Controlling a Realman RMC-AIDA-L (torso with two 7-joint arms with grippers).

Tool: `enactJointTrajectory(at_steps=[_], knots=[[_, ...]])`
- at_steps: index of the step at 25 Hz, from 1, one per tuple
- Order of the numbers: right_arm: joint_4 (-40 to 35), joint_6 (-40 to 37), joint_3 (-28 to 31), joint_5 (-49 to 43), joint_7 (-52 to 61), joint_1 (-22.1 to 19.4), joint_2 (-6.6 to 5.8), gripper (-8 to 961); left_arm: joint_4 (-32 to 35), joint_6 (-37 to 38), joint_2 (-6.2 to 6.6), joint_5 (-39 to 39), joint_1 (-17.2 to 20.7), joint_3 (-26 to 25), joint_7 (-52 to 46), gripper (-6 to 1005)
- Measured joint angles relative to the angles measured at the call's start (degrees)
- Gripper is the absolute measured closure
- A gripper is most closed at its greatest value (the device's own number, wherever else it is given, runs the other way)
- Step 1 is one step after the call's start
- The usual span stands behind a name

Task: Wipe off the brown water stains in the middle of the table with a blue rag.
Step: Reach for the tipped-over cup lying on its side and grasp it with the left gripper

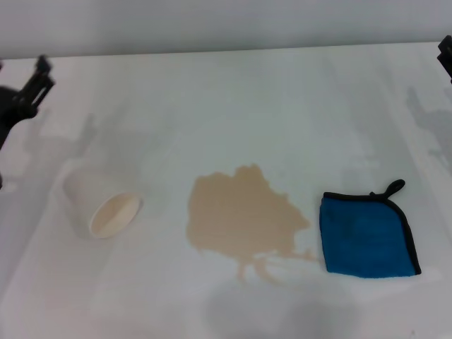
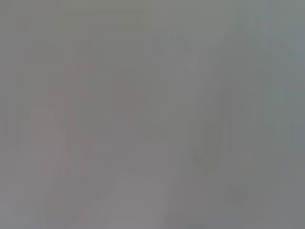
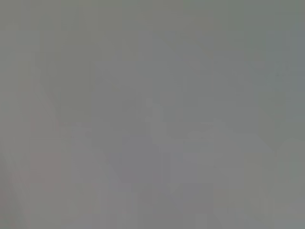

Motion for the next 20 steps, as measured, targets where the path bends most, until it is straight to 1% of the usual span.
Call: enactJointTrajectory(at_steps=[1, 2, 3, 6, 7, 9, 10, 11, 13, 16, 18, 20], knots=[[-0.04, 0.01, 0.00, 0.00, 0.17, 0.02, -0.01, 98, -1.08, 0.12, 0.42, 2.37, -1.17, 0.03, -1.30, 111], [-0.07, 0.07, 0.00, 0.00, 0.22, 0.06, -0.04, 98, -2.98, 0.64, 1.16, 6.25, -3.24, 0.02, -3.82, 111], [-0.09, 0.24, 0.00, 0.00, 0.23, 0.08, -0.04, 98, -3.49, 0.84, 1.33, 7.36, -3.79, 0.02, -4.67, 111], [-0.12, 0.82, 0.00, 0.00, 0.24, 0.07, -0.05, 98, -8.50, 2.97, 3.33, 15.37, -8.47, 0.40, -11.48, 111], [-0.12, 0.93, 0.00, 0.00, 0.24, 0.01, -0.06, 98, -9.54, 3.53, 3.97, 16.73, -9.56, 0.90, -12.96, 111], [-0.12, 1.20, 0.00, 0.00, 0.28, -0.16, -0.08, 99, -12.91, 5.63, 5.78, 20.33, -12.53, 4.16, -17.69, 111], [-0.14, 1.41, 0.00, 0.00, 0.30, -0.27, -0.10, 99, -15.07, 7.14, 6.82, 21.42, -14.23, 7.26, -20.64, 111], [-0.43, 1.71, 0.00, 0.00, 0.32, -0.35, -0.12, 99, -17.15, 8.66, 7.48, 21.95, -15.56, 10.10, -23.59, 111], [-1.71, 2.49, 0.00, -0.02, 0.33, -0.54, -0.17, 99, -22.51, 12.08, 8.49, 24.42, -18.23, 13.88, -28.06, 111], [-4.95, 3.89, -0.39, -0.40, 0.07, -0.82, -0.32, 99, -29.31, 17.12, 9.13, 31.19, -21.23, 14.60, -30.27, 111], [-6.93, 4.04, -0.54, -0.52, 0.04, -0.94, -0.40, 99, -31.64, 19.07, 9.35, 33.70, -22.57, 14.58, -30.25, 112], [-8.14, 3.36, -0.59, -0.63, -0.10, -0.99, -0.51, 99, -32.57, 20.08, 9.51, 35.48, -23.72, 14.57, -30.17, 112]])
